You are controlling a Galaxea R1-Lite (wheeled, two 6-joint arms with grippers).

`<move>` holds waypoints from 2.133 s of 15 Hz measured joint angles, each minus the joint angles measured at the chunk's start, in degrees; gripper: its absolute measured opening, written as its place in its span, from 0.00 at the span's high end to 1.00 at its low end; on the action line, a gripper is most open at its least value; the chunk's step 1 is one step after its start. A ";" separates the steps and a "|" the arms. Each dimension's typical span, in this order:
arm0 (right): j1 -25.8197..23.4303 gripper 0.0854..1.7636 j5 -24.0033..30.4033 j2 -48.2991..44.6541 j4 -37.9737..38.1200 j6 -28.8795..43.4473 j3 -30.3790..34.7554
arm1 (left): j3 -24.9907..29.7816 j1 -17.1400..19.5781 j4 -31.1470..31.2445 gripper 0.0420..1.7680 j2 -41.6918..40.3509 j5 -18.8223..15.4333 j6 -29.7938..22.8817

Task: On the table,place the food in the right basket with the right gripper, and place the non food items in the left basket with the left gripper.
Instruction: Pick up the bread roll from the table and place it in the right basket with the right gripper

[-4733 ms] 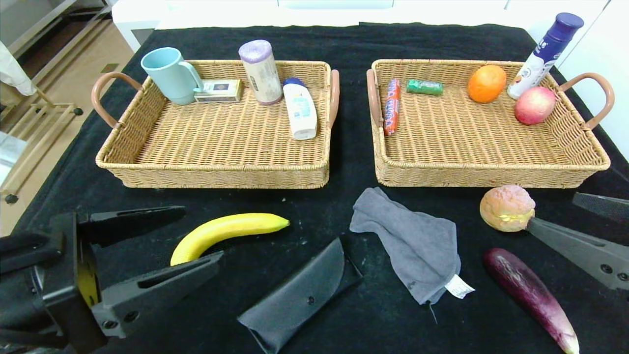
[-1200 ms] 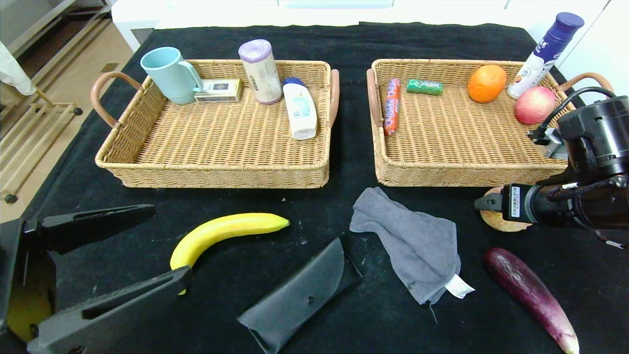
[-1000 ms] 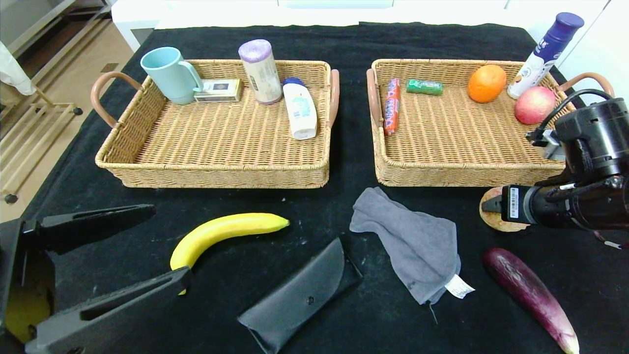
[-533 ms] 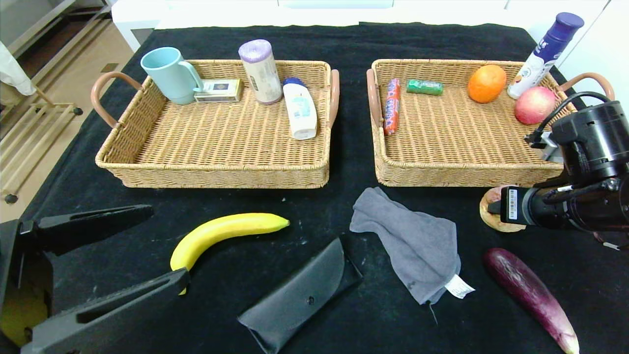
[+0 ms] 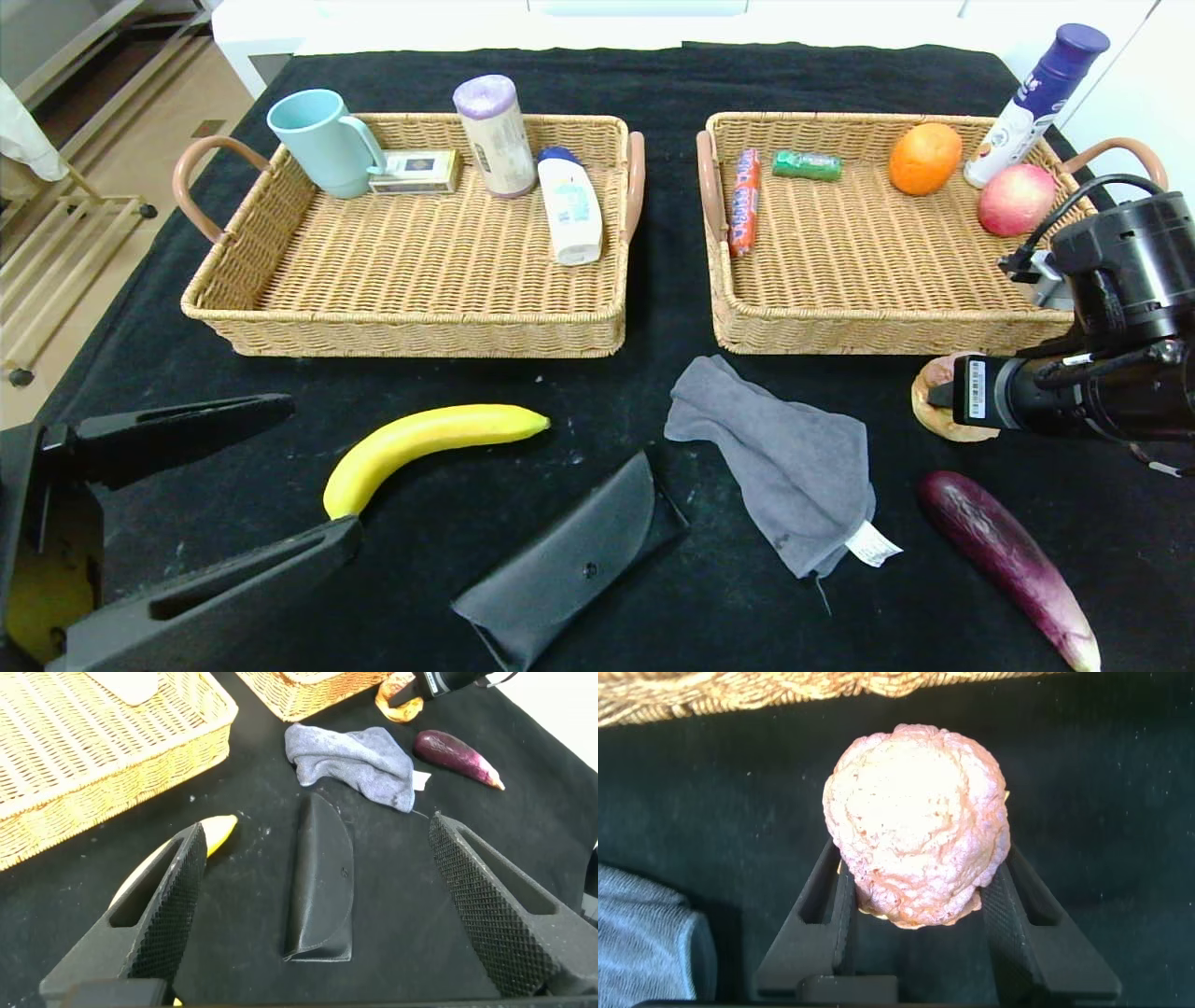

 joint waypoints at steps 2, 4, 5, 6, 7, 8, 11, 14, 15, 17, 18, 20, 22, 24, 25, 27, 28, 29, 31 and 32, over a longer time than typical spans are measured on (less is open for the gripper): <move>0.44 0.56 0.16 -1.21 0.56 0.01 0.44 | 0.00 0.00 -0.05 0.03 0.01 -0.01 0.05; 1.04 0.56 0.11 -3.08 0.72 0.00 1.08 | 0.04 0.01 -0.05 0.03 0.00 0.05 0.57; 1.40 0.56 0.07 -4.40 0.78 -0.10 1.72 | 0.12 0.00 -0.05 0.03 0.00 0.05 0.82; 1.65 0.56 0.05 -5.81 0.80 -0.33 2.46 | 0.22 0.01 -0.07 0.03 0.00 0.02 0.88; 1.99 0.56 0.05 -7.39 0.85 -0.66 3.34 | 0.33 0.01 -0.05 0.03 0.01 0.02 0.93; 2.23 0.56 0.02 -8.74 0.85 -0.88 4.04 | 0.41 0.01 -0.09 0.03 0.01 0.00 0.96; 2.61 0.56 -0.34 -13.47 3.61 -2.32 5.35 | 0.52 0.01 -0.07 0.03 0.09 0.05 1.01; 3.91 0.56 -3.36 -16.81 4.69 -2.95 5.13 | 0.63 0.01 0.00 0.03 0.12 0.10 1.60; 4.57 0.56 -4.47 -17.29 4.57 -3.22 4.46 | 0.63 0.00 0.00 0.03 0.15 0.07 1.62; 5.29 0.56 -5.24 -17.58 4.39 -3.39 1.61 | 0.83 0.01 -0.05 0.03 0.20 0.10 1.65; 5.49 0.56 -5.29 -17.25 4.41 -3.79 0.04 | 0.85 0.01 -0.05 0.03 0.20 0.10 1.66; 5.60 0.56 -5.38 -15.90 4.33 -4.68 -2.91 | 0.91 0.01 -0.05 0.03 0.20 0.10 1.65; 5.73 0.56 -5.38 -13.42 4.28 -4.77 -6.23 | 0.96 0.01 -0.05 0.03 0.20 0.10 1.65; 5.75 0.56 -5.40 -10.45 4.33 -4.84 -10.67 | 0.96 0.01 -0.07 0.03 0.15 0.10 1.66; 5.71 0.56 -5.38 -8.48 4.44 -4.85 -13.73 | 0.94 0.00 -0.07 0.03 0.12 0.10 1.66; 5.62 0.56 -5.33 -4.18 4.78 -4.88 -19.76 | 0.96 0.01 -0.07 0.03 0.12 0.10 1.66; 5.57 0.56 -5.33 -2.01 4.91 -4.92 -22.35 | 1.07 0.01 -0.07 0.03 0.15 0.10 1.66; 5.60 0.56 -5.30 0.20 4.94 -5.06 -24.66 | 1.08 0.01 -0.13 0.03 0.15 0.10 1.66; 5.64 0.56 -5.35 3.83 4.80 -5.42 -27.78 | 1.16 0.01 -0.09 0.03 0.15 0.10 1.66; 5.67 0.56 -5.35 5.60 4.69 -5.47 -29.00 | 1.16 0.01 -0.09 0.03 0.20 0.10 1.66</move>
